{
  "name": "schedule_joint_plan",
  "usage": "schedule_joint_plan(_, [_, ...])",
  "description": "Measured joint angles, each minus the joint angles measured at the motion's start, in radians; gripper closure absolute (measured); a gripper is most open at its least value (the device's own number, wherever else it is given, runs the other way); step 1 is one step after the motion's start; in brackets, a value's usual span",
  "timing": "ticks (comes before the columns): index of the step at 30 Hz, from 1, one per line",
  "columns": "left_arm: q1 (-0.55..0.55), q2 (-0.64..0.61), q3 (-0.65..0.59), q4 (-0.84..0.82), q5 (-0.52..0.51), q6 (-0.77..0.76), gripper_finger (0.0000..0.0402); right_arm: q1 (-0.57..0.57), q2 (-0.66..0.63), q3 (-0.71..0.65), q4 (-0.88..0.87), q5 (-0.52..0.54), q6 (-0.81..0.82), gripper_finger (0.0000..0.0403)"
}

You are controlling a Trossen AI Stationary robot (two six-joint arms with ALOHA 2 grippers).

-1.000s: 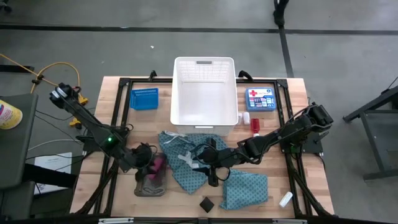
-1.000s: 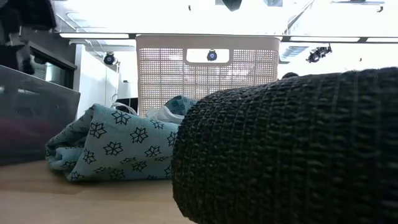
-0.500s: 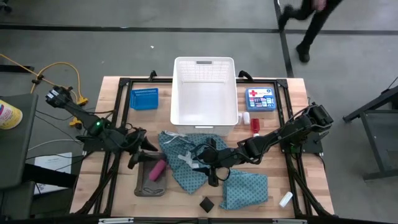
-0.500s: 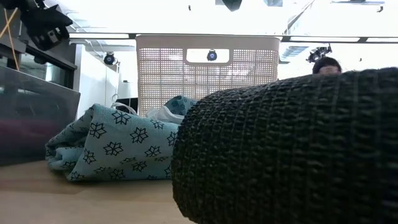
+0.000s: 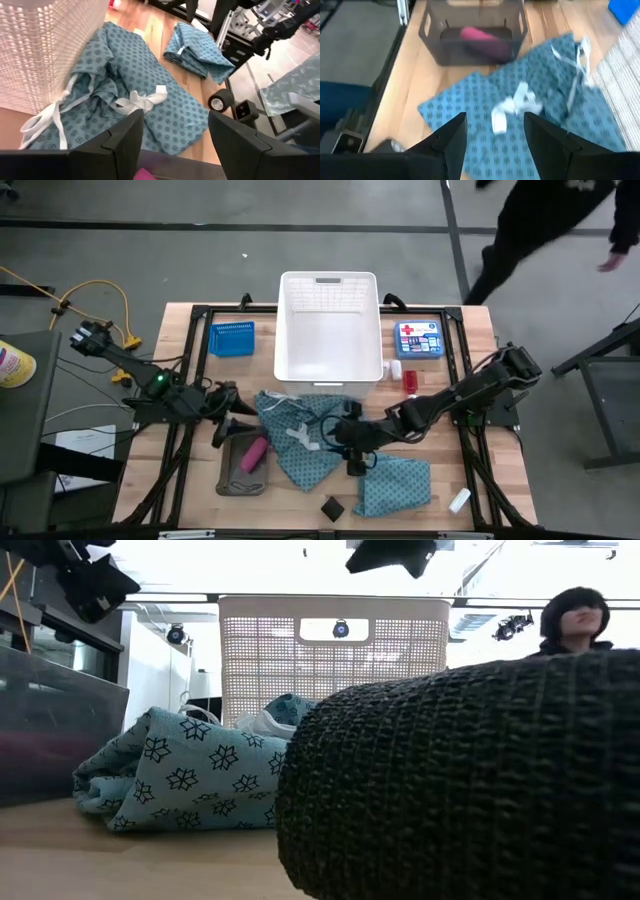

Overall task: Pick & place medical supplies in basket/bin
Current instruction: Put the white gauze into the black bin

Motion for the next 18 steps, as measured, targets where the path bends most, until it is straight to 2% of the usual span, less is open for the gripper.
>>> schedule_joint_plan(7, [0.021, 0.000, 0.000, 0.002, -0.001, 0.000, 0.0183, 0.015, -0.063, 0.000, -0.201, -0.001, 0.159, 0.0220])
schedule_joint_plan(18, [0.025, 0.000, 0.000, 0.002, -0.001, -0.017, 0.0183, 0.124, -0.120, 0.000, -0.444, -0.050, 0.307, 0.0220])
